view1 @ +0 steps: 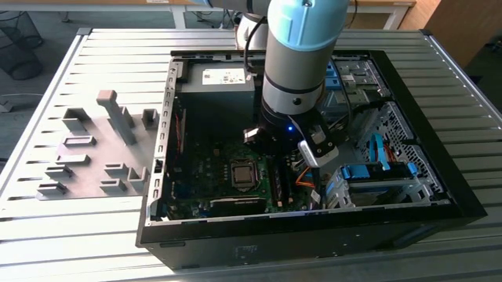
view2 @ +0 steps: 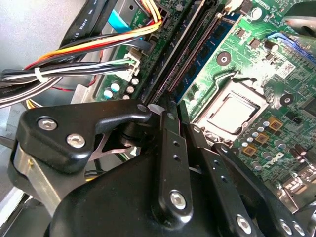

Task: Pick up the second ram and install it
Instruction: 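Insert the second ram into the second slot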

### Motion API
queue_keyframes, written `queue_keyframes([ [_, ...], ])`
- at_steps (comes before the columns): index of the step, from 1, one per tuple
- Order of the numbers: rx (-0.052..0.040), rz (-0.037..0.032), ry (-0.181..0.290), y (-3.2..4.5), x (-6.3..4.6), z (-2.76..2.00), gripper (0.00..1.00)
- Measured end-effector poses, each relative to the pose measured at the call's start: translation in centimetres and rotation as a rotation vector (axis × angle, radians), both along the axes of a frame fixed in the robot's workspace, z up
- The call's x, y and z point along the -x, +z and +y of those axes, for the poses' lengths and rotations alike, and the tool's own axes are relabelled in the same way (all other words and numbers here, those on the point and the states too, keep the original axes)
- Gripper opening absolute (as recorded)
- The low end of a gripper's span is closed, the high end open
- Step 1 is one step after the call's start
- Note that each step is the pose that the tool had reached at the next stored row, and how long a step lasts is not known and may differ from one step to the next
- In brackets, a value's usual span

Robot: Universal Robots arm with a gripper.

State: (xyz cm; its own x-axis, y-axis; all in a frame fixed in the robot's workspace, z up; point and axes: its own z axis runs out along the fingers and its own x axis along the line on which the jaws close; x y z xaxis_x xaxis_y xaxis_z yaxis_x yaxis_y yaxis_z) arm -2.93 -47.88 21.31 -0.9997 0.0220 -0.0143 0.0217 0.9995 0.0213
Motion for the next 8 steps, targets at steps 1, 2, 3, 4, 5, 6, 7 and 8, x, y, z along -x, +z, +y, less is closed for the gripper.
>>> queue_keyframes([
  [1, -0.0002, 0.0004, 0.0, -0.08, 0.0, 0.0, 0.14],
  [2, -0.0005, 0.0011, 0.0, -0.12, 0.0, 0.0, 0.14],
  [3, -0.0008, 0.0016, 0.0, -0.14, -0.01, 0.01, 0.14],
  [4, -0.001, 0.0017, 0.0, -0.15, -0.01, 0.01, 0.14],
  [5, -0.001, 0.0024, 0.0, -0.13, -0.01, 0.02, 0.14],
  [6, -0.0013, 0.0027, 0.0, -0.09, -0.01, 0.02, 0.14],
  [7, -0.0019, 0.0028, 0.0, -0.04, -0.01, 0.03, 0.14],
  [8, -0.0021, 0.0029, 0.0, -0.03, -0.01, 0.03, 0.14],
])
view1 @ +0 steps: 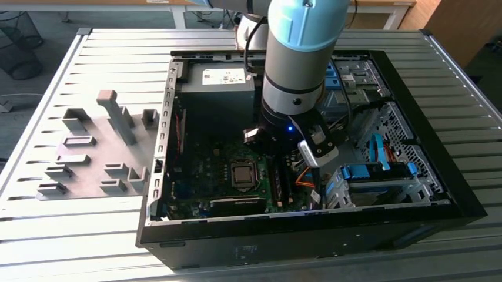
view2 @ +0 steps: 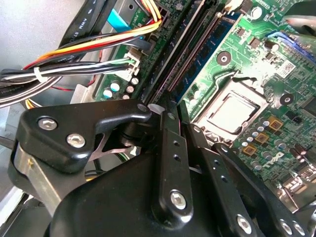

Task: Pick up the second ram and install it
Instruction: 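Insert the second ram into the second slot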

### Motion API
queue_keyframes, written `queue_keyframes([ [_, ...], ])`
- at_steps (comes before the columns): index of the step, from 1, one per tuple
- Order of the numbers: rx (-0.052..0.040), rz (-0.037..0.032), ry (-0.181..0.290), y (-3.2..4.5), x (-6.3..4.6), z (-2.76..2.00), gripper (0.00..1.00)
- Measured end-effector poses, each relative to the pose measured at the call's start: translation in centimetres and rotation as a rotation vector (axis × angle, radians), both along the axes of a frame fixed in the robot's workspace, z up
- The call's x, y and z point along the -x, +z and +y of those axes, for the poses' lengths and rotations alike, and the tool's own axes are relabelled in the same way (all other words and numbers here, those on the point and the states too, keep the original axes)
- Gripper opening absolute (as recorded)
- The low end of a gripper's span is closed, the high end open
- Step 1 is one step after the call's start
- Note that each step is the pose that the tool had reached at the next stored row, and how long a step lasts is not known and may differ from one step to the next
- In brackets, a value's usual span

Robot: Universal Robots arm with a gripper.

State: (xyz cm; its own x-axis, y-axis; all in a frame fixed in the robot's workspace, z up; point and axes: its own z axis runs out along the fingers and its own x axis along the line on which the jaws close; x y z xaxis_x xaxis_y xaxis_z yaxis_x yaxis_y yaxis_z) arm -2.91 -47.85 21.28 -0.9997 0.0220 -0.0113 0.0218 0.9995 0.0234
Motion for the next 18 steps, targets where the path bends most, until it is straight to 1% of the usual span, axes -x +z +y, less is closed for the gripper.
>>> queue_keyframes([
  [7, 0.0002, 0.0024, -0.001, 0.15, 0.0, 0.0, 0.14],
  [18, 0.0042, 0.0059, -0.004, 0.24, 0.01, 0.01, 0.14],
])
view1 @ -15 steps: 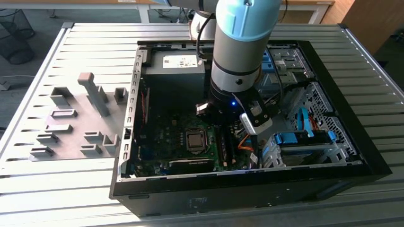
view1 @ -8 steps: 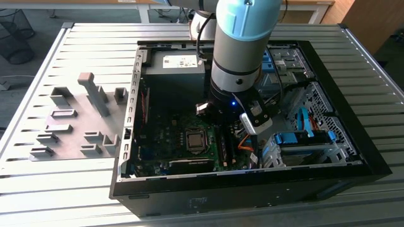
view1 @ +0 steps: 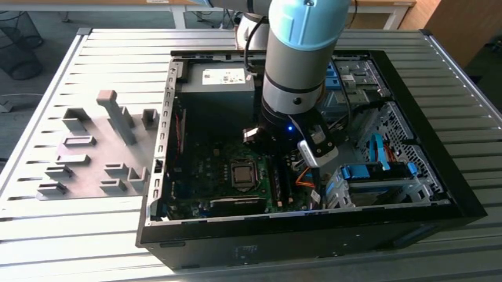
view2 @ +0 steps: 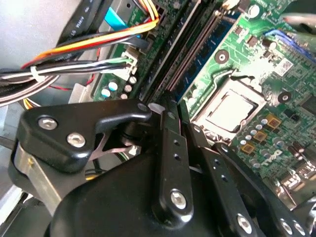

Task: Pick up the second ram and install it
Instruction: 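Insert the second ram into the second slot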

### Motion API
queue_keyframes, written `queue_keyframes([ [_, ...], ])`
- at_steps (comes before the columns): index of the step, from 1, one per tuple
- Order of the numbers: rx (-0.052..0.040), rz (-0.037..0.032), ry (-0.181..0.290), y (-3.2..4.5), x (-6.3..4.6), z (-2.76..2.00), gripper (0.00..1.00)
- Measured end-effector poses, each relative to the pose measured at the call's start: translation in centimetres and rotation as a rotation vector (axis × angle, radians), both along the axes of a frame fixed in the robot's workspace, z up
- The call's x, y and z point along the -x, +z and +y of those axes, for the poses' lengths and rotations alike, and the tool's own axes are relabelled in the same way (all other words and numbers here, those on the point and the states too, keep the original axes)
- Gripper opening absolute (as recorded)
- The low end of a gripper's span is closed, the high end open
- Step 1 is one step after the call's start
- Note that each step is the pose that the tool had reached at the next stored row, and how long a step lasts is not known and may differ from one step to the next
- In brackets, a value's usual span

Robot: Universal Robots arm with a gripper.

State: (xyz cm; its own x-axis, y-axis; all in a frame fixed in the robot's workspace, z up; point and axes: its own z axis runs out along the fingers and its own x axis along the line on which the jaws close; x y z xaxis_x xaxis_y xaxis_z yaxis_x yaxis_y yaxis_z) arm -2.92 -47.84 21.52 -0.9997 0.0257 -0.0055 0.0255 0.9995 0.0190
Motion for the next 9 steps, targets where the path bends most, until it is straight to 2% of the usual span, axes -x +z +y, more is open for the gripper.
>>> queue_keyframes([
  [9, 0.0001, 0.0009, 0.002, -0.01, -0.08, 0.04, 0.14],
])
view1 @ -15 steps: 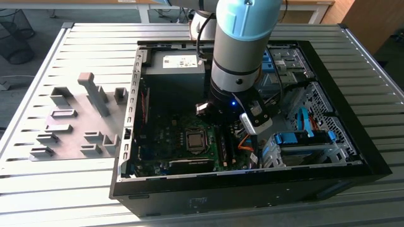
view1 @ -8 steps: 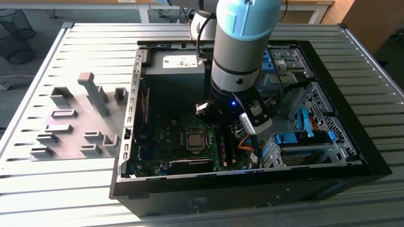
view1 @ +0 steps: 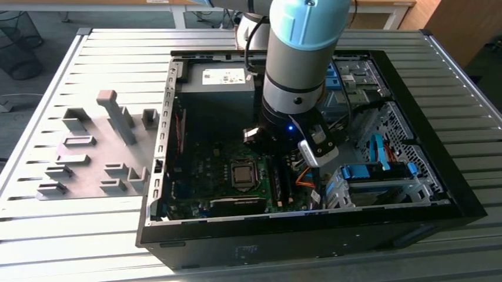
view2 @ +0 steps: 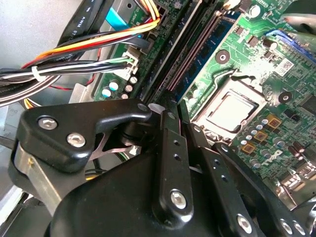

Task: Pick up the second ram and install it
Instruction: 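Insert the second ram into the second slot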

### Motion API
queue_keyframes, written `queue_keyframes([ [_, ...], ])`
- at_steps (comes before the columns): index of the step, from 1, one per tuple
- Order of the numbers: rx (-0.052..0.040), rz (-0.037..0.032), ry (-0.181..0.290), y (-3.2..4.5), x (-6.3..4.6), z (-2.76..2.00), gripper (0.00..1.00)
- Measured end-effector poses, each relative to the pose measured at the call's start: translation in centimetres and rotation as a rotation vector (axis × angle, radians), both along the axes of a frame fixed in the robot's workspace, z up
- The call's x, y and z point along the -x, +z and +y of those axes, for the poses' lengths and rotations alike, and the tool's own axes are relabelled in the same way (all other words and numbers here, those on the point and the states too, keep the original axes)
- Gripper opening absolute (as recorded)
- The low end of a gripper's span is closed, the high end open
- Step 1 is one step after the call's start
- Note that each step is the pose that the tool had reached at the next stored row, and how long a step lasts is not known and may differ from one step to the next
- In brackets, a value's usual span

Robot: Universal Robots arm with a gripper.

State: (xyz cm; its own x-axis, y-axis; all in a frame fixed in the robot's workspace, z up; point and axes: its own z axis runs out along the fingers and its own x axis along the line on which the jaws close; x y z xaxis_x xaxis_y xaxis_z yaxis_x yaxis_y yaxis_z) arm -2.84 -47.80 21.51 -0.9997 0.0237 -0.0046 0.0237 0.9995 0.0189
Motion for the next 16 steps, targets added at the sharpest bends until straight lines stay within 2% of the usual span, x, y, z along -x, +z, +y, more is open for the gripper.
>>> queue_keyframes([
  [16, -0.0001, 0.0, 0.0, -0.28, 0.0, 0.01, 0.15],
])
